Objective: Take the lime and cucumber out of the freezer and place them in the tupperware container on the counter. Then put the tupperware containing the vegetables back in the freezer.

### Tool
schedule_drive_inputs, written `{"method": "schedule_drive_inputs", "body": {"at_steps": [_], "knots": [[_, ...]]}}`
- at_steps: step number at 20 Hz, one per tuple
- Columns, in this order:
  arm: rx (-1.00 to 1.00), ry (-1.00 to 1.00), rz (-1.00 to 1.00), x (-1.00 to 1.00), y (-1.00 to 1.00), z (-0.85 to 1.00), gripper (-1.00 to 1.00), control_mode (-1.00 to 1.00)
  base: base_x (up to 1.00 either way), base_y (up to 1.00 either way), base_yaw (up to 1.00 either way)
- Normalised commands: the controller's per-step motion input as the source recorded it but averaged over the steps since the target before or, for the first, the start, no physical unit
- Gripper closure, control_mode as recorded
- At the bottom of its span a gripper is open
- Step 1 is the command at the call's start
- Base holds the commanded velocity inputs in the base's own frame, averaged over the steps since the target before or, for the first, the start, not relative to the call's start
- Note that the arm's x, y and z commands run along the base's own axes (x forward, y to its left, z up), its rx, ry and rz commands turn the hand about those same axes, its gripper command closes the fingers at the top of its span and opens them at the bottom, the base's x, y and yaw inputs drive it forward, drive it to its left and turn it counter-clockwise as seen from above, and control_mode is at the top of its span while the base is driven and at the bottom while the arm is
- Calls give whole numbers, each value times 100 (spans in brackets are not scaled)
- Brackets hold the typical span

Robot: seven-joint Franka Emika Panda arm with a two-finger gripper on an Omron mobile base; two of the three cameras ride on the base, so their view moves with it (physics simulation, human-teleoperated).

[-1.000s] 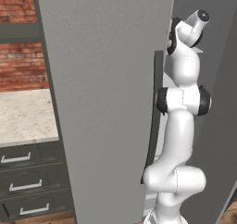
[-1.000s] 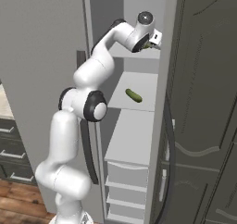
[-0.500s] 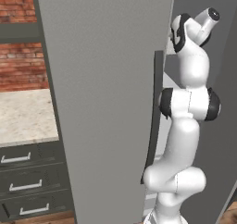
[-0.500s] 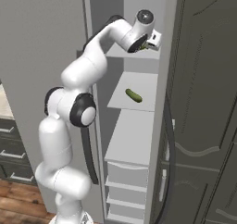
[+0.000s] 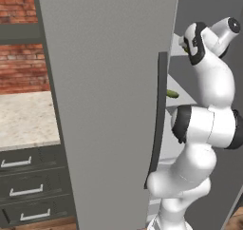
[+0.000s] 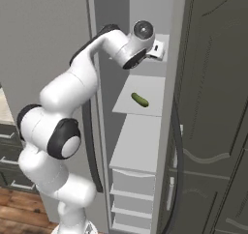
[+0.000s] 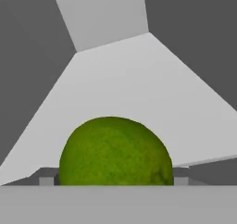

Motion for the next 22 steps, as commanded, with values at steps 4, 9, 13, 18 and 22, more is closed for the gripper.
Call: {"method": "schedule_drive_inputs", "body": {"at_steps": [4,9,13,18,22], "knots": [[-6,0,0,-85,13,40,100,-100,0,0,0],[-6,1,0,-87,17,62,100,-100,0,0,0],[-11,7,-1,-100,13,19,100,-100,0,0,0],[-6,12,-3,-100,6,7,100,-100,0,0,0],[-3,4,-2,-93,24,13,100,-100,0,0,0]]}}
